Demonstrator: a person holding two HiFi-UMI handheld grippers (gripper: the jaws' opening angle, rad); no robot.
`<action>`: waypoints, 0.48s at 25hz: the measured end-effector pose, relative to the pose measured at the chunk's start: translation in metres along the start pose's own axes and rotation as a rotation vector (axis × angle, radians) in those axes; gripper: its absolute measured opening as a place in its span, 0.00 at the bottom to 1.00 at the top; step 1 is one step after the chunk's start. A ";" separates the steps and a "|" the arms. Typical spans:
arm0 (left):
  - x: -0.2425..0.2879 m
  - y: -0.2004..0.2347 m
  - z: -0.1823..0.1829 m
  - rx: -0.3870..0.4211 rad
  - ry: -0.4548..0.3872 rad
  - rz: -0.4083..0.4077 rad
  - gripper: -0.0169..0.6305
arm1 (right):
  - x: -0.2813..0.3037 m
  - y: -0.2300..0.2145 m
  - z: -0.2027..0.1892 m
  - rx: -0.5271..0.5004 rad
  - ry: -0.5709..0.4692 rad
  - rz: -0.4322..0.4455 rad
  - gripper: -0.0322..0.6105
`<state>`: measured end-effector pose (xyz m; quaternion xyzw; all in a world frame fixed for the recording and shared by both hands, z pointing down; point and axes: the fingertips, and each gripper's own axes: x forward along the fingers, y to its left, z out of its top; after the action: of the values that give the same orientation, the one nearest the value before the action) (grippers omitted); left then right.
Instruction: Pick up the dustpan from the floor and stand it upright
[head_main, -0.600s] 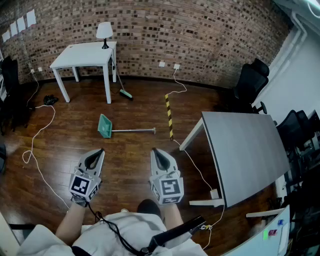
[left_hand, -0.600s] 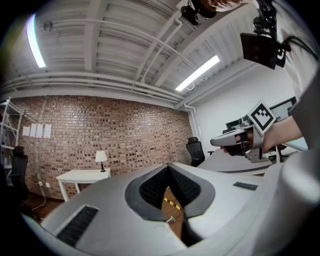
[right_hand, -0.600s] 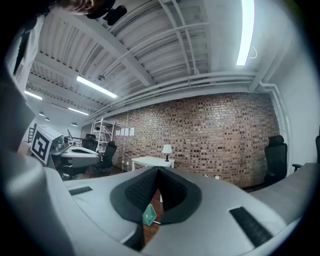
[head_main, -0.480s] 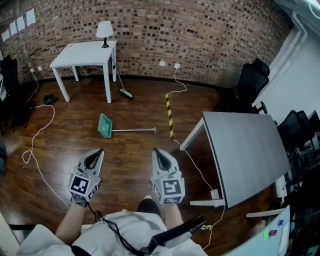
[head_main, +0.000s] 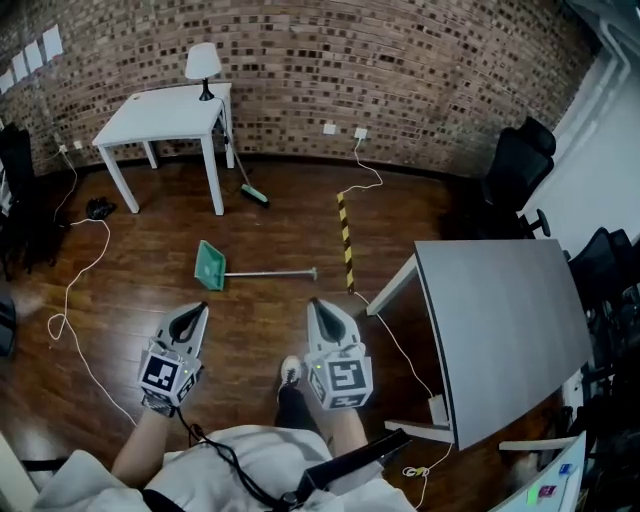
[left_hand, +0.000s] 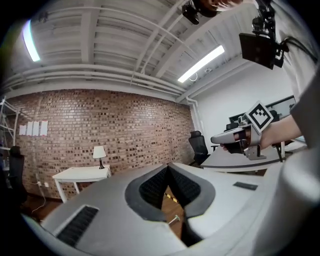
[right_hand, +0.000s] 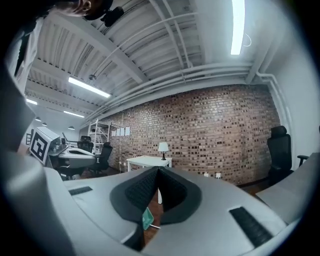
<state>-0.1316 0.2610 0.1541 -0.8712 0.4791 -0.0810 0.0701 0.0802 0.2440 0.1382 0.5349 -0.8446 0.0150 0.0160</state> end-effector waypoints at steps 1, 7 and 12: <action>0.015 0.005 -0.001 -0.007 0.008 0.008 0.03 | 0.013 -0.013 -0.001 0.004 0.000 0.001 0.05; 0.118 0.040 0.014 -0.021 0.010 0.069 0.03 | 0.088 -0.097 0.016 -0.019 -0.009 0.018 0.05; 0.175 0.058 0.022 0.008 0.026 0.083 0.03 | 0.140 -0.144 0.021 -0.035 -0.008 0.036 0.05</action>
<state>-0.0820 0.0832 0.1339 -0.8492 0.5153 -0.0911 0.0708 0.1504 0.0552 0.1239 0.5192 -0.8544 -0.0016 0.0217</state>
